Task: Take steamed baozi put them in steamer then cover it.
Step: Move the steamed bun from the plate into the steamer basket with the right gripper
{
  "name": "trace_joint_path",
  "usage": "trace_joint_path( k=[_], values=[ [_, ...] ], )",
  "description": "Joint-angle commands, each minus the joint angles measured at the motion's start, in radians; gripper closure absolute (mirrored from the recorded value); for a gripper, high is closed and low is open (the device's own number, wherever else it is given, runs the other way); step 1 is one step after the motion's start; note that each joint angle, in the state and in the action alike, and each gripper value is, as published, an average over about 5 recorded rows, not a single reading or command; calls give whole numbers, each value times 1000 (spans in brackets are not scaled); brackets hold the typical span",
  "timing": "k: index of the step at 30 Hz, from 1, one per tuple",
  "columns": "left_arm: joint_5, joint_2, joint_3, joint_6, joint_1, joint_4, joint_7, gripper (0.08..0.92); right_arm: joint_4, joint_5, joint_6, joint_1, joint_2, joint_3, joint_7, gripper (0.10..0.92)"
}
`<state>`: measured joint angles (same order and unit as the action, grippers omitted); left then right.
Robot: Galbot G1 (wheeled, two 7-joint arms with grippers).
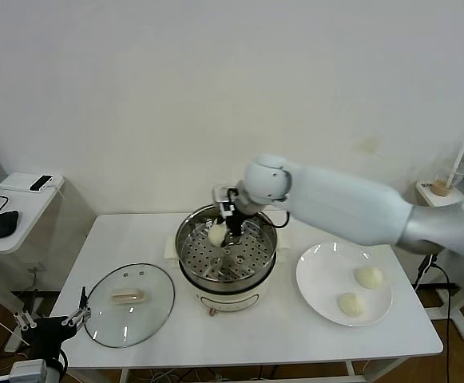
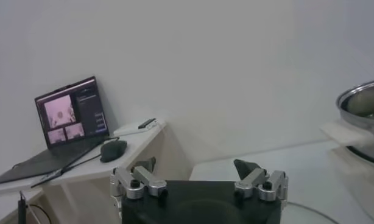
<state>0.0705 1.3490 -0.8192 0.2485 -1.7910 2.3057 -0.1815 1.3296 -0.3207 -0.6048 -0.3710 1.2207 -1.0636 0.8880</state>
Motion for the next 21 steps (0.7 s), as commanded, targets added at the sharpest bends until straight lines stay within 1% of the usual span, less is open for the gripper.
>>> trace_joint_path(
  k=[1,13,18,21],
  values=[
    [3,-1,-2,-1,8,2,1,177,-90,-13,-36,23,119,-30,-30,431],
    [8,-4,-4,-2,6,6,1,177,-182,-2,-40,38,193,-24,-50,431],
    [12,-5,-9,-2,4,8,1,177,-192,10,-39,43,196,-32,-41,431],
    [13,-5,-9,-2,4,8,1,177,-190,17,-34,45,191,-34,-32,411]
  ],
)
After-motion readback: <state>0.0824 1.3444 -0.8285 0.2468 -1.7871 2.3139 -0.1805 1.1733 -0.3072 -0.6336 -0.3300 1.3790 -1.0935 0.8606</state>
